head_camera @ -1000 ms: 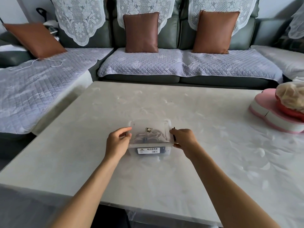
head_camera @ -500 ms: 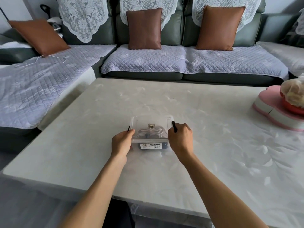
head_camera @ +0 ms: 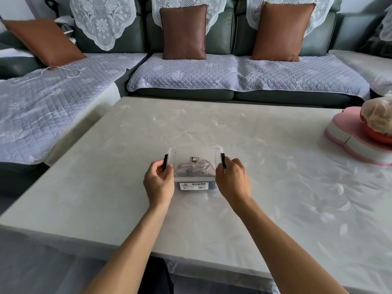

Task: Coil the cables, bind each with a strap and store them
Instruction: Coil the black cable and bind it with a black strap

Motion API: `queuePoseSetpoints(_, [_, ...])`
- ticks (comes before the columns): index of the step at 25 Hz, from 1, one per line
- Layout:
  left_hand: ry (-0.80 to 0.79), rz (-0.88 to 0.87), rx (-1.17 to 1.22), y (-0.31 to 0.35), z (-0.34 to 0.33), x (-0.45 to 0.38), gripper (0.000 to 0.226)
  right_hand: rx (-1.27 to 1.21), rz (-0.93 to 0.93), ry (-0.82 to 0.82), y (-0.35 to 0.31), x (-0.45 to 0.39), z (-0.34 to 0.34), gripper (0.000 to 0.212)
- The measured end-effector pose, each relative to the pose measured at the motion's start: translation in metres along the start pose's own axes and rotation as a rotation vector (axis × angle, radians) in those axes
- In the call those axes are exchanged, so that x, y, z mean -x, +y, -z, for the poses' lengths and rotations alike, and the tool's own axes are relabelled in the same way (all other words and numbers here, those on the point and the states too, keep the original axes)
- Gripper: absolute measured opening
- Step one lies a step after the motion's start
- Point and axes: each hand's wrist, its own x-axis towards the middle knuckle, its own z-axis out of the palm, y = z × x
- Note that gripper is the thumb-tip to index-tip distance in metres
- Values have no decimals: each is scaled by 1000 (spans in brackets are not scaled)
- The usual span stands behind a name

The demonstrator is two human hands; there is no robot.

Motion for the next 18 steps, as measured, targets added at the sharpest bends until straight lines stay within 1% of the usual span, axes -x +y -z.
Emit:
queuePoseSetpoints(5, [-19,-100,-92,-3,2,-2,21,-21,-24,-4,0,2,1,24])
queuePoseSetpoints(6, [-34,-97,-99,-2,4,0,22,-19,-20,-7,2,3,2,25])
queuePoseSetpoints(8, [-120,-66,-105,0,11,3,27,-37,-15,-46,3,2,4,28])
queuePoseSetpoints(10, [-238,-27,-52,0,20,5,35,-153,-22,-124,3,-2,6,26])
queuePoseSetpoints(13, [-328,119,59,10,28,5,46,-361,-31,-205,8,-3,8,15])
queuePoseSetpoints(15, [-366,168,82,19,31,10,52,-584,-97,-258,10,5,16,25])
queuePoseSetpoints(16, [-396,159,88,24,31,13,54,-670,-114,-278,10,9,23,31])
queuePoseSetpoints(18, [-498,123,143,36,26,26,58,-774,-116,-253,19,14,42,42])
